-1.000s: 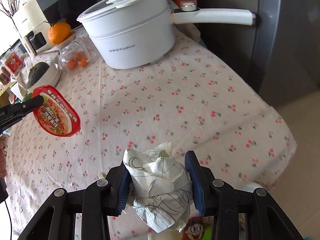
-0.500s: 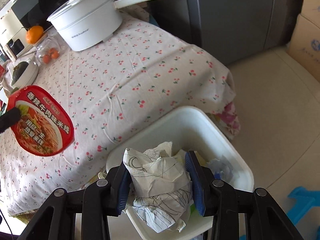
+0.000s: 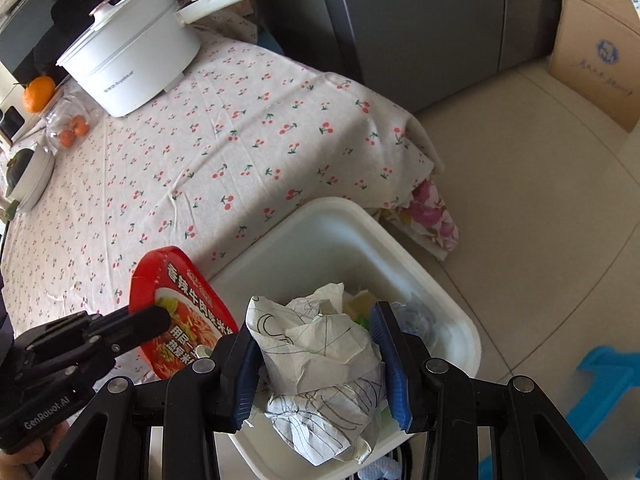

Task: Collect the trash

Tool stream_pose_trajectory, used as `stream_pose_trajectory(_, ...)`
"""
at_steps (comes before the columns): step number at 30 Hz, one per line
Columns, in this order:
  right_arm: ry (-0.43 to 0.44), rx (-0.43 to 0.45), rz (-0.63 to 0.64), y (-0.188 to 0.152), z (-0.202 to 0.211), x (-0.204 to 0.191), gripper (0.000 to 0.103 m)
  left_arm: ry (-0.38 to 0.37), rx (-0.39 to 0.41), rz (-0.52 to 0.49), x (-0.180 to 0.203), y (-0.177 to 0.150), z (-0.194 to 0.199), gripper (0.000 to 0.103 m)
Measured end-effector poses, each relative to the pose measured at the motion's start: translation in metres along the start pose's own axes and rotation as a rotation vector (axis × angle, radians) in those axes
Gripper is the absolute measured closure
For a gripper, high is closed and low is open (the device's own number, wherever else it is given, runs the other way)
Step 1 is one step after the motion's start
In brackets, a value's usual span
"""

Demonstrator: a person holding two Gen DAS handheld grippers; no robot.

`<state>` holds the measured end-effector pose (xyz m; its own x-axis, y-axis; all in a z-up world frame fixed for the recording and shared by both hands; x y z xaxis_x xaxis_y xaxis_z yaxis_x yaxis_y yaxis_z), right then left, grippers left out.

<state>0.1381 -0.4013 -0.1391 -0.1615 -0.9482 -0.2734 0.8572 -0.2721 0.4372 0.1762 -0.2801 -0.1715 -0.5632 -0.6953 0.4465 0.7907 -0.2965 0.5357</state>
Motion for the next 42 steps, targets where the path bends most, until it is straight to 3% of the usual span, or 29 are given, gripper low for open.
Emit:
stream_pose_trajectory(3, -0.021, -0.005, -0.012, 0.004, -0.004, 0.001, 0.056, 0.015, -0.004, 0.003, 0.0, -0.001, 0.004, 0.07)
stream_pose_trajectory(5, -0.02, -0.008, -0.024, 0.008, -0.005, 0.001, 0.056, 0.024, 0.015, 0.004, -0.002, -0.001, 0.016, 0.047)
stream_pose_trajectory(9, -0.013, -0.007, -0.034, 0.018, -0.006, -0.003, 0.052, 0.046, 0.042, 0.04, -0.011, -0.005, 0.041, 0.037)
stream_pose_trajectory(11, 0.004, 0.004, -0.044, 0.024, -0.004, -0.006, 0.044, 0.079, 0.046, 0.06, -0.018, -0.009, 0.055, 0.028)
stream_pose_trajectory(12, 0.005, 0.006, -0.056, 0.025, -0.003, -0.006, 0.035, 0.099, 0.048, 0.066, -0.022, -0.012, 0.063, 0.026)
stream_pose_trajectory(14, -0.001, 0.013, -0.08, 0.028, 0.004, -0.006, 0.029, 0.154, 0.052, 0.071, -0.028, -0.018, 0.079, 0.018)
stream_pose_trajectory(25, -0.043, 0.056, -0.021, 0.003, 0.062, -0.039, 0.019, 0.397, 0.04, 0.144, -0.05, -0.069, 0.15, 0.01)
stream_pose_trajectory(33, -0.026, 0.137, 0.029, -0.053, 0.094, -0.079, 0.006, 0.502, 0.06, 0.188, -0.043, -0.105, 0.186, 0.01)
stream_pose_trajectory(37, -0.096, 0.166, 0.093, -0.085, 0.094, -0.094, 0.006, 0.55, 0.112, 0.165, -0.033, -0.114, 0.21, 0.01)
stream_pose_trajectory(42, -0.129, 0.27, 0.165, -0.104, 0.107, -0.114, 0.003, 0.633, 0.188, 0.14, -0.029, -0.119, 0.236, 0.01)
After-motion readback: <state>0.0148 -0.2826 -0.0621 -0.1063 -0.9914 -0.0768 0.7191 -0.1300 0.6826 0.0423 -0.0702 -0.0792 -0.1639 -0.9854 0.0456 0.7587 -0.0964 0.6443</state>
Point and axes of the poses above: each gripper's, at about its wrist camera, not at the fingertips, and z roughly against the way its jaws point, x to its right, y to its top, the point moved 8 cm from there along -z, roughly the way its jaws point, and after that the axes turned 1 degree about y, right-handed, at the moved point
